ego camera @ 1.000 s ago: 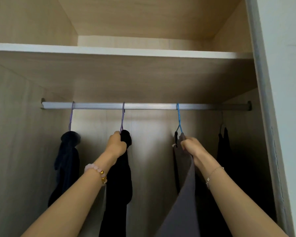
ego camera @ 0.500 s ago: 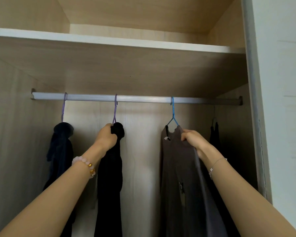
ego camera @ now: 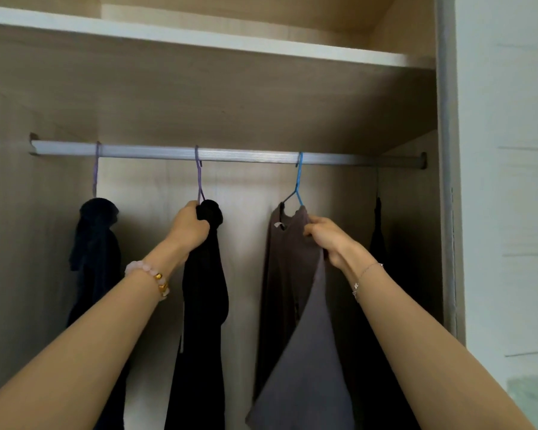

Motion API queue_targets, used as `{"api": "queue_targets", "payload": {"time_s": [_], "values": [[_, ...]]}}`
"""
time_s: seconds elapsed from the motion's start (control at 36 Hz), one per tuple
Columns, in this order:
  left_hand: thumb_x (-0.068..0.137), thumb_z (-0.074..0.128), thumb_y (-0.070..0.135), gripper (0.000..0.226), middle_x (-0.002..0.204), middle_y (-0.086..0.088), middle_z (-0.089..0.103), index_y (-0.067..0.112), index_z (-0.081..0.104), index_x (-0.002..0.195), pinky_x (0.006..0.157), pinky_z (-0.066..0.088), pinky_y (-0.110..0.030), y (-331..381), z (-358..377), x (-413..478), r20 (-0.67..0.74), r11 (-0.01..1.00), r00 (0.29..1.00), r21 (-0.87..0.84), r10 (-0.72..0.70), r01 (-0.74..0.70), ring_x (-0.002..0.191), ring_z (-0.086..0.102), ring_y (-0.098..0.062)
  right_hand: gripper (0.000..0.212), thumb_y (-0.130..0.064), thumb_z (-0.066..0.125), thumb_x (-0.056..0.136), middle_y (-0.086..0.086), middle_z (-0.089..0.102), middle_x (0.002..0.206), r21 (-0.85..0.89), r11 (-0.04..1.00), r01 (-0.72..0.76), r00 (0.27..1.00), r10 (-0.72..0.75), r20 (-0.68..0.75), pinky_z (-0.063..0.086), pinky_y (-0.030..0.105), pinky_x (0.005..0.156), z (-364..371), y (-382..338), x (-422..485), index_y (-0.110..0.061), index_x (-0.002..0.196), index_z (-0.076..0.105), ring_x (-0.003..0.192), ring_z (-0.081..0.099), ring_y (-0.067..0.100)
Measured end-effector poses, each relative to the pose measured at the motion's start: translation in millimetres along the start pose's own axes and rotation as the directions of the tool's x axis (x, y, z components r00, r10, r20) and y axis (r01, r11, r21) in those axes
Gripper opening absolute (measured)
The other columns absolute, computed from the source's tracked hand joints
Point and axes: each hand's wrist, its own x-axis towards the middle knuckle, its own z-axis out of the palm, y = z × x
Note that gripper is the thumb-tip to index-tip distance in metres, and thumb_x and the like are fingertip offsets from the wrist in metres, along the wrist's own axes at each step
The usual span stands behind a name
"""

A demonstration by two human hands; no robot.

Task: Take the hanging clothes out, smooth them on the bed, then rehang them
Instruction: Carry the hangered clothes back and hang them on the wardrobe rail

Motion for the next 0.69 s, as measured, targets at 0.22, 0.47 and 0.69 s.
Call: {"api": "queue_targets", "payload": {"time_s": [0.22, 0.47, 0.69], "values": [[0.093, 0.046, 0.004, 0.039, 0.130, -0.017, 0.052, 0.004, 0.044, 0.132, 0.086, 0.043, -0.030, 1.0, 10.7, -21.2, -0.004, 0.997, 0.997, -0.001, 0.079, -0.079, 0.111, 0.054, -0.030, 0.036, -0.008, 0.044, 0.094, 0.011, 0.067, 0.105, 0.003, 0.998, 0.057, 0.998, -0.057, 0.020, 0.052, 0.035, 0.089, -8.6, 8.1, -18.1, -0.012, 0.128, 0.055, 0.096, 0.065, 0.027], [0.089, 0.049, 0.009, 0.045, 0.145, -0.006, 0.040, 0.010, 0.046, 0.134, 0.112, 0.025, -0.020, 21.2, 56.7, -147.8, -0.224, 0.881, 0.853, 0.138, 0.472, -0.452, 0.135, 0.037, -0.019, 0.043, -0.022, 0.053, 0.092, -0.009, 0.058, 0.131, -0.518, 0.760, 0.391, 0.907, -0.414, 0.076, 0.042, 0.030, 0.106, -28.6, 18.5, -110.5, -0.027, 0.135, 0.049, 0.123, 0.052, 0.005], [0.087, 0.047, 0.010, 0.031, 0.122, 0.008, 0.057, 0.017, 0.058, 0.115, 0.101, 0.038, -0.009, 28.6, 135.6, -260.8, -0.066, 0.691, 0.755, -0.356, 0.653, -0.629, 0.118, 0.052, 0.001, 0.044, -0.017, 0.055, 0.090, -0.005, 0.045, 0.142, -0.818, 0.365, 0.444, 0.670, -0.742, 0.032, 0.023, 0.017, 0.113, -75.8, 50.8, -200.9, -0.020, 0.133, 0.049, 0.137, 0.033, 0.008]]}}
